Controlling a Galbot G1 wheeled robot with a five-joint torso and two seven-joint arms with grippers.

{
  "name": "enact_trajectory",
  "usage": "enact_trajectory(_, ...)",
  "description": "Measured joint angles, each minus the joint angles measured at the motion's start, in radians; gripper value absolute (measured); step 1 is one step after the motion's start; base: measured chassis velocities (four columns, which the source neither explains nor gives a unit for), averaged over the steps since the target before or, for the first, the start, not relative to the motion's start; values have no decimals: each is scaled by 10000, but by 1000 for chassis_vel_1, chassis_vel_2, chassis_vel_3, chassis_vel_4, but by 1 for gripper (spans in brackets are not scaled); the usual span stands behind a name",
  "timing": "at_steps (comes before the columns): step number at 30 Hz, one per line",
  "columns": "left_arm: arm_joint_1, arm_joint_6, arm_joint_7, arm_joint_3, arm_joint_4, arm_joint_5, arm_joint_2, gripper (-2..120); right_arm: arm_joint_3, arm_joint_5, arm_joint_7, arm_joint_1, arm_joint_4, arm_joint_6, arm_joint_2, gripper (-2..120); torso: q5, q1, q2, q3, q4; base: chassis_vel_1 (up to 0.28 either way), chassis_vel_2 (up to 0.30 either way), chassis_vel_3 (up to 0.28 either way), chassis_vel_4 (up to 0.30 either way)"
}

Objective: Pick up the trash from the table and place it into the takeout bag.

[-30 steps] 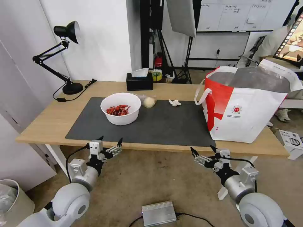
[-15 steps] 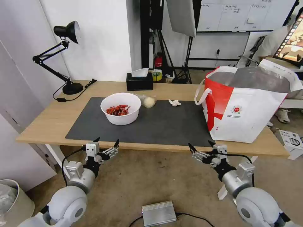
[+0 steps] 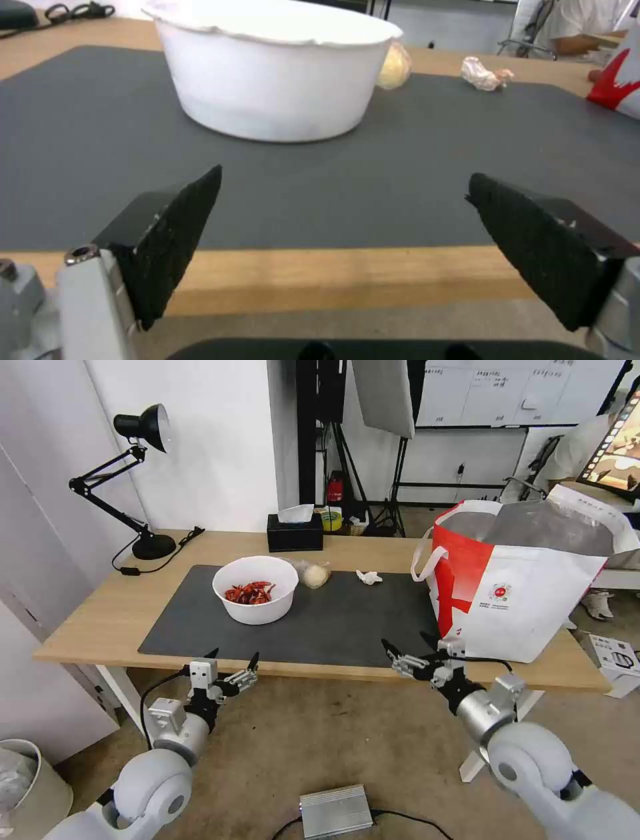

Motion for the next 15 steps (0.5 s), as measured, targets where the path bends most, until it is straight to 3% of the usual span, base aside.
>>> enact_trajectory(9,193,-1,0,-137,-181,100,-183,100,-1539,29,584,3091,-1696,-734,104,100,-3,1,-1,0,2,0,0,0,0)
enact_trajectory(15,434,-34,-6,-314,-254,210,-205,100,-2303,180,1371,4198,-2303,-1450,392,100,-2,1,0,0,1,0,0,0,0)
